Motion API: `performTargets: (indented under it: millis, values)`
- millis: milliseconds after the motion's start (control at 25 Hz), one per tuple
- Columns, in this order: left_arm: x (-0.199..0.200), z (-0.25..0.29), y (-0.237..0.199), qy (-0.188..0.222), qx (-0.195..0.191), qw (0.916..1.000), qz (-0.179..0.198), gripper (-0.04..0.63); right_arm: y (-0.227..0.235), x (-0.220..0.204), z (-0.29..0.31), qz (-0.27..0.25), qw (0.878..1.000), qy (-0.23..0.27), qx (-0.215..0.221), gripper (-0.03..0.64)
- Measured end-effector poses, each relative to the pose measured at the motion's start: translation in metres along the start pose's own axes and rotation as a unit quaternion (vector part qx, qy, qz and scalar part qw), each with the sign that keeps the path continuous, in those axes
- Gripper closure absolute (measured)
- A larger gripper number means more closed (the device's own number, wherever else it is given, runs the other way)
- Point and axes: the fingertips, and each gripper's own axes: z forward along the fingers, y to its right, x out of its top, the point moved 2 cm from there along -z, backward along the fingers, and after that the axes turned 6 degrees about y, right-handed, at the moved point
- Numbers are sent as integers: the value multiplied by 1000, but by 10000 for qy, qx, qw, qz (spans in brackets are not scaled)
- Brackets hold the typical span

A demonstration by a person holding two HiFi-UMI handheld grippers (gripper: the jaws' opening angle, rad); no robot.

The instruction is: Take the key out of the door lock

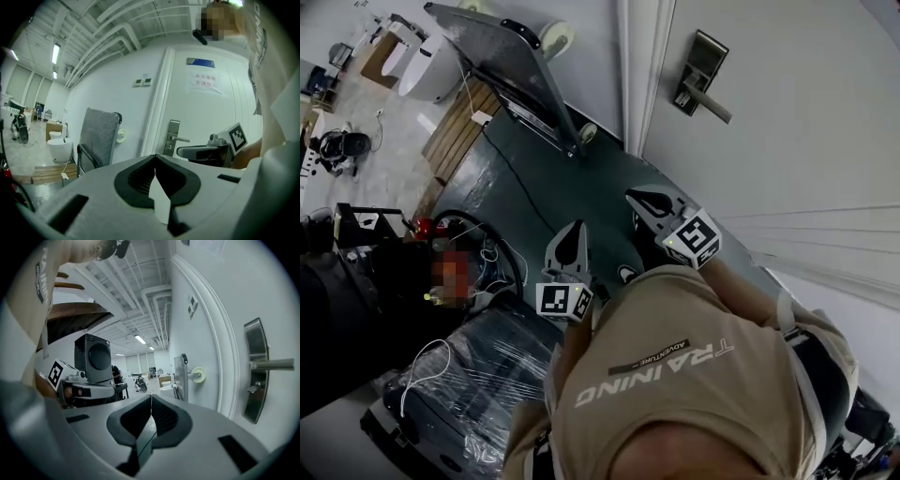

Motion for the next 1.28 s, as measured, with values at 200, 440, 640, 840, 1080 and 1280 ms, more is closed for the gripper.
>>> performTargets:
  millis: [200,440,640,840,1080,1280]
  values:
    - [24,52,-24,111,216,9996,136,585,54,1,46,-22,9995,-23,327,603]
    - [54,99,-46,148,421,9981,419,586,110,42,81,-511,9977,307,325,603]
    - [61,136,-66,-13,530,9972,521,586,127,49,93,-679,9959,403,448,603]
    - [54,176,-61,-142,-47,9982,585,586,134,26,77,-471,9980,195,382,601]
    - [56,228,-57,-159,-826,9941,691,586,145,7,68,-295,9995,-77,23,603]
    - [38,254,-77,-212,-1520,9870,467,586,152,6,88,-541,9967,-80,-603,601]
